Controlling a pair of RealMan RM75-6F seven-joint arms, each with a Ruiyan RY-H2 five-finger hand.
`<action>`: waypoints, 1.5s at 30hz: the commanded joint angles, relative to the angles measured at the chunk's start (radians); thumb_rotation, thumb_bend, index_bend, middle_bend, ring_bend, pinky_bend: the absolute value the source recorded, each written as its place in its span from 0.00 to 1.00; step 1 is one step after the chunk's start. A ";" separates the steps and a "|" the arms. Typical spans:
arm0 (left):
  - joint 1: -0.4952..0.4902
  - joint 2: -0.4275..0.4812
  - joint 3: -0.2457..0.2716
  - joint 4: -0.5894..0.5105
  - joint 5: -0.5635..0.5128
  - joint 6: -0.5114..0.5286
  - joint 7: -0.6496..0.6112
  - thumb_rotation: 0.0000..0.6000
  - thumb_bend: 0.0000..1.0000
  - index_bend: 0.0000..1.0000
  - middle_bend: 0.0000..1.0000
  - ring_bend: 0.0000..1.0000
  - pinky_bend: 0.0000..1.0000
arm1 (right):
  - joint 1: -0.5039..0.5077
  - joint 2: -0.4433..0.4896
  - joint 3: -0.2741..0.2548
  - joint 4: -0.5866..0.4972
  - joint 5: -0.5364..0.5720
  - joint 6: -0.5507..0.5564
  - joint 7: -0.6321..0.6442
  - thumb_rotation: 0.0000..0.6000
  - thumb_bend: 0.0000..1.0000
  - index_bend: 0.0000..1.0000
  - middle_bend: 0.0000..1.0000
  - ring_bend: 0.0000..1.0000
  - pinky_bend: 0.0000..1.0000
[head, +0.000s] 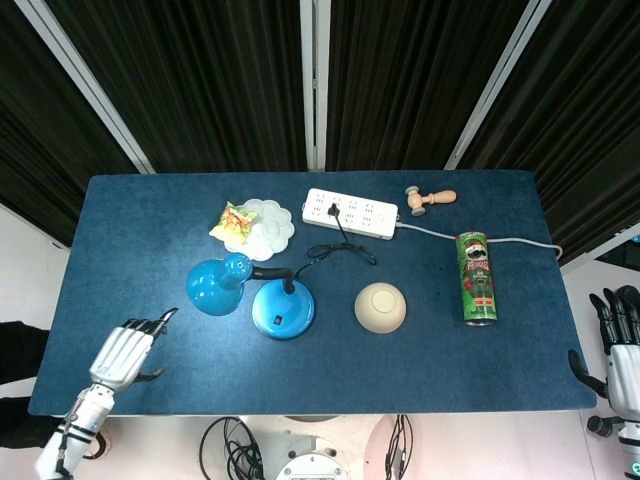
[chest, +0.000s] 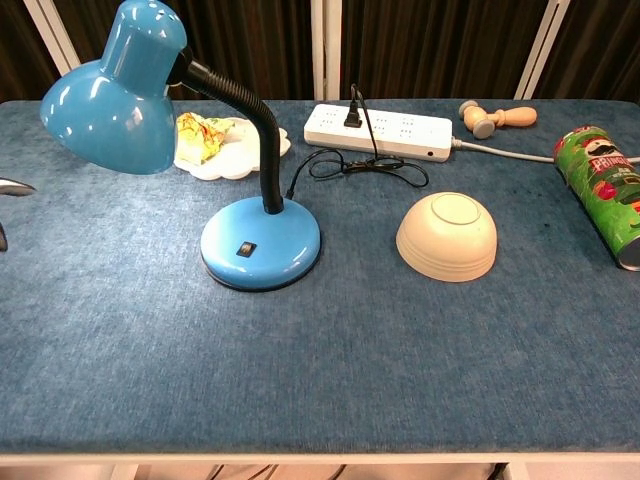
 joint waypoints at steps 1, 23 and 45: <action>-0.033 -0.087 0.006 0.076 0.055 0.013 -0.021 1.00 0.35 0.14 0.75 0.74 0.72 | -0.001 -0.001 -0.003 0.000 0.002 -0.004 -0.004 1.00 0.28 0.00 0.00 0.00 0.00; -0.172 -0.217 -0.009 0.048 0.028 -0.146 0.038 1.00 0.42 0.11 0.81 0.79 0.75 | -0.008 0.001 0.000 0.024 0.027 -0.013 0.023 1.00 0.28 0.00 0.00 0.00 0.00; -0.234 -0.261 -0.049 0.002 -0.130 -0.247 0.184 1.00 0.58 0.10 0.85 0.81 0.76 | -0.010 0.000 0.008 0.061 0.049 -0.027 0.073 1.00 0.28 0.00 0.00 0.00 0.00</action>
